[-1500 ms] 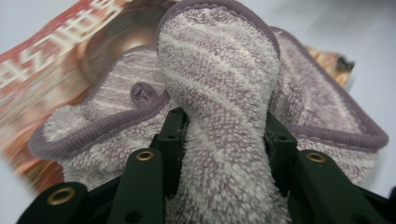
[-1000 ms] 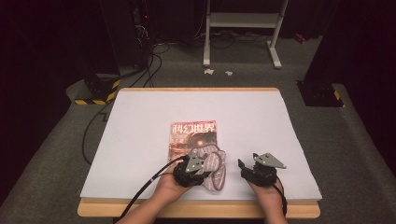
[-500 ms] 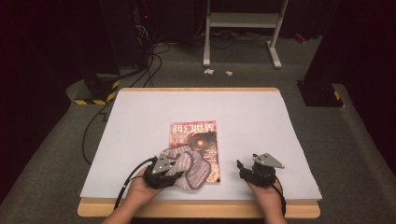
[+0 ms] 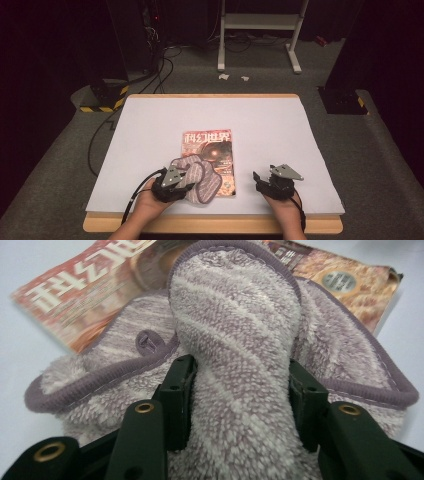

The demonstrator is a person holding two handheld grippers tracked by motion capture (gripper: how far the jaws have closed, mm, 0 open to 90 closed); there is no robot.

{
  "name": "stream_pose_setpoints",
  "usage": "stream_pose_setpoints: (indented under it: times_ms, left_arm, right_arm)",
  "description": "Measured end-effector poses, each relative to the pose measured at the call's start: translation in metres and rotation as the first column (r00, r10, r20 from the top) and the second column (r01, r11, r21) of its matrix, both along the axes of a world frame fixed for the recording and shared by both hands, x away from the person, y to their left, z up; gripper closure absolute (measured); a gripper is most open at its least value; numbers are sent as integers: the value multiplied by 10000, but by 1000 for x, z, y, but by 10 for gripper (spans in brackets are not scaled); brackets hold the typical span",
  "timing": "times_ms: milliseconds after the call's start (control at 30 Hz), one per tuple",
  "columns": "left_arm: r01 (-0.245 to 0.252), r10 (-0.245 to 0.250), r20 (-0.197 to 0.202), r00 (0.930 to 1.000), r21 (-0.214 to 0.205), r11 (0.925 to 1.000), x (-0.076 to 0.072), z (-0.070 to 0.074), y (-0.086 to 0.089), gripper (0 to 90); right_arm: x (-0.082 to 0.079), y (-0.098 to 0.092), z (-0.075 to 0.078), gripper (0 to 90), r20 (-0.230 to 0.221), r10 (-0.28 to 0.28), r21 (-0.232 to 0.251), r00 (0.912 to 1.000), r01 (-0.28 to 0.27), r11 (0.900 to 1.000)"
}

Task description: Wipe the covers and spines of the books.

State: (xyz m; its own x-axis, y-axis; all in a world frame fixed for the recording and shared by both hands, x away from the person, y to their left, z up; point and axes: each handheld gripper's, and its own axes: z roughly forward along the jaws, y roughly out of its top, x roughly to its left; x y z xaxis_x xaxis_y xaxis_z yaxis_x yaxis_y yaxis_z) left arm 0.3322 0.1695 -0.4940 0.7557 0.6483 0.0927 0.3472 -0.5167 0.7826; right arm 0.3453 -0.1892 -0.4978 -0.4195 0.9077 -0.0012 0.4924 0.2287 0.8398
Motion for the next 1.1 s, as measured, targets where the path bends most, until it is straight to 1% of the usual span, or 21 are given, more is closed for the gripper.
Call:
stream_pose_setpoints:
  times_ms: [100,167,233,367,500,567,633,700,800,900,1000,1100]
  left_arm:
    - [207,-207,-38,9998,-57,9998,3,0,-13,544]
    - [356,-357,-51,9994,-152,9993,5,-1,-23,544]
    - [530,-531,-43,9986,-160,9985,7,-1,-34,544]
    - [945,-946,-24,9955,-178,9954,10,-1,-59,544]
    - [1335,-1335,-23,9910,-126,9910,12,0,-82,545]
    - [1439,-1440,-35,9896,-136,9895,13,0,-89,545]
    - [1454,-1454,-11,9894,-120,9893,14,0,-92,545]
    - [1463,-1463,26,9892,-139,9891,13,0,-90,546]
    - [1306,-1305,64,9914,-225,9912,11,-2,-80,549]
    - [1010,-1008,82,9949,-213,9947,8,-2,-62,551]
    - [634,-632,85,9980,-297,9975,5,-3,-40,551]
    - [274,-272,82,9996,-345,9990,1,-4,-17,551]
  right_arm:
    - [0,0,0,305,0,9,-4,10000,-9,10000]
    - [0,0,0,306,9,16,-5,10000,-16,10000]
    - [0,0,0,307,11,36,-16,10000,-36,10000]
    - [0,0,0,308,12,82,-27,10000,-82,10000]
    - [-1,1,0,308,10,116,-30,9999,-116,9999]
    - [-1,1,0,309,10,127,-36,9999,-127,9999]
    - [0,0,0,309,-7,148,-39,9999,-148,9999]
    - [-1,1,0,309,-14,167,-39,9999,-167,9999]
    - [-1,0,0,309,9,174,-41,9998,-174,9998]
    - [-1,0,0,310,1,172,-40,9999,-172,9998]
    - [-1,1,0,311,-14,179,-49,9998,-179,9998]
    - [-1,3,-1,311,-34,205,-97,9998,-205,9997]
